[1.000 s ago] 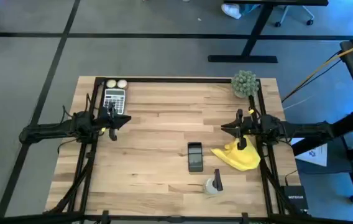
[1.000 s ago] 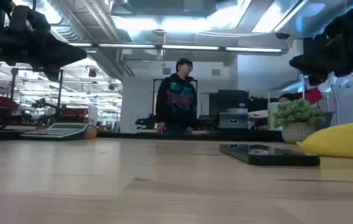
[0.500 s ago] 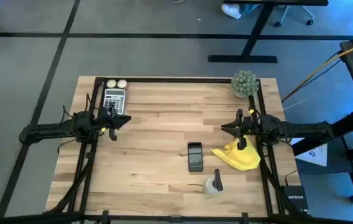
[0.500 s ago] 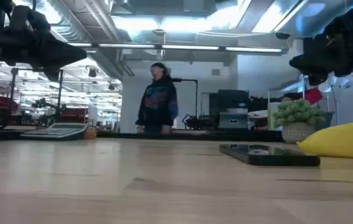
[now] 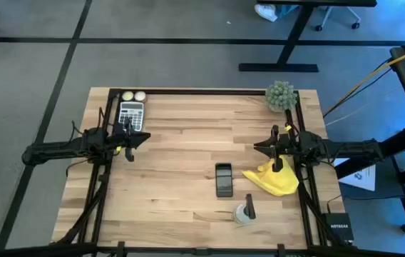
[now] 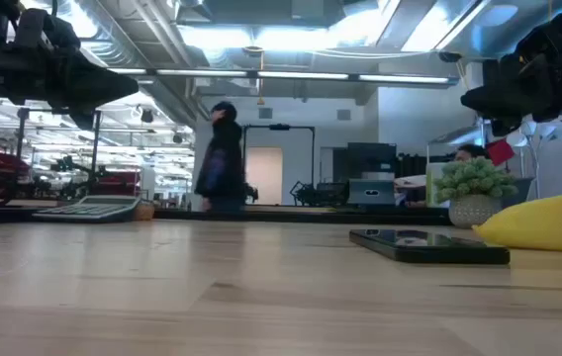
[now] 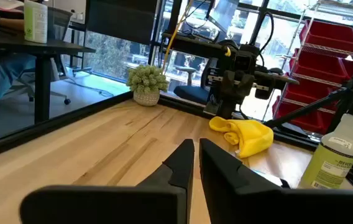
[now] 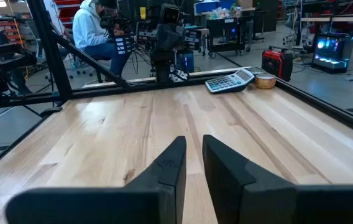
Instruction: Apply microfiber cloth
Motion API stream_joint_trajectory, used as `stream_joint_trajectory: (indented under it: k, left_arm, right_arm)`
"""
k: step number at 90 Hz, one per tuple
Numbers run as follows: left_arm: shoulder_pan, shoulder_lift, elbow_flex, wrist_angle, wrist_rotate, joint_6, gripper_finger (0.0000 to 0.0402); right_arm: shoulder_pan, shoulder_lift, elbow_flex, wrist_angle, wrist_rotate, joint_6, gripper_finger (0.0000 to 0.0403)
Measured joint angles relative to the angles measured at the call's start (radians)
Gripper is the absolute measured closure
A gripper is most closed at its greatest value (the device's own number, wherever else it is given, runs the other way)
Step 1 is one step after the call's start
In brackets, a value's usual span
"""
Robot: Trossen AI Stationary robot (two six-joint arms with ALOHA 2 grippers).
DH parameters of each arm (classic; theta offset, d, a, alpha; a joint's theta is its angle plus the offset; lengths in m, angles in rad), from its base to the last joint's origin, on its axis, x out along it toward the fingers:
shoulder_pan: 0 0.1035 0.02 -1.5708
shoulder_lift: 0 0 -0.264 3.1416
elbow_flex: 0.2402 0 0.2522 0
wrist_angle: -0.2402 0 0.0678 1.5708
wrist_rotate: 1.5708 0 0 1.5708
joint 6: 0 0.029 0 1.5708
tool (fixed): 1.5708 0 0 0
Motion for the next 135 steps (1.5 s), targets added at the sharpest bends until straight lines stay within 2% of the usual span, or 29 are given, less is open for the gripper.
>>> stream_joint_trajectory:
  k: [18,28,34,41,52,65,71,78,90,108,118,135]
  left_arm:
    - [0.000,0.000,0.000,0.000,0.000,0.000,0.0394]
    - [0.001,0.000,0.000,0.001,-0.011,0.002,0.0394]
    - [0.001,0.000,0.000,0.003,-0.017,-0.009,0.0394]
    - [0.001,0.000,0.000,0.003,-0.018,-0.060,0.0394]
    - [0.002,0.000,0.000,0.033,-0.041,-0.076,0.0394]
    - [-0.002,0.036,0.007,0.113,0.041,-0.044,0.0396]
    - [-0.008,0.092,0.021,0.108,0.047,-0.017,0.0399]
    - [-0.016,0.175,0.045,0.109,0.046,0.006,0.0400]
    - [-0.028,0.356,0.116,0.111,0.046,-0.009,0.0401]
    - [-0.051,0.641,0.242,0.117,0.046,-0.053,0.0401]
    - [-0.071,0.804,0.291,0.130,0.046,-0.079,0.0401]
    - [-0.150,1.076,0.394,0.135,0.048,-0.101,0.0401]
  right_arm:
    - [0.000,0.000,0.000,0.027,-0.001,0.019,0.0363]
    - [0.000,0.000,0.000,0.030,-0.068,0.277,0.0363]
    - [0.000,0.000,0.000,0.047,-0.069,0.405,0.0363]
    - [0.000,0.000,0.000,0.044,-0.018,0.496,0.0363]
    - [0.000,0.001,0.000,0.065,0.115,0.517,0.0363]
    - [0.000,0.088,0.001,0.254,0.085,0.520,0.0363]
    - [0.000,0.167,0.035,0.268,0.089,0.512,0.0363]
    - [0.000,0.278,0.098,0.181,0.092,0.512,0.0360]
    - [0.000,0.492,0.222,0.083,0.069,0.696,0.0331]
    - [0.001,0.792,0.326,-0.003,-0.171,0.966,0.0249]
    - [0.010,0.938,0.332,-0.003,-0.256,1.073,0.0209]
    - [0.088,1.143,0.334,0.146,-0.272,1.202,0.0170]
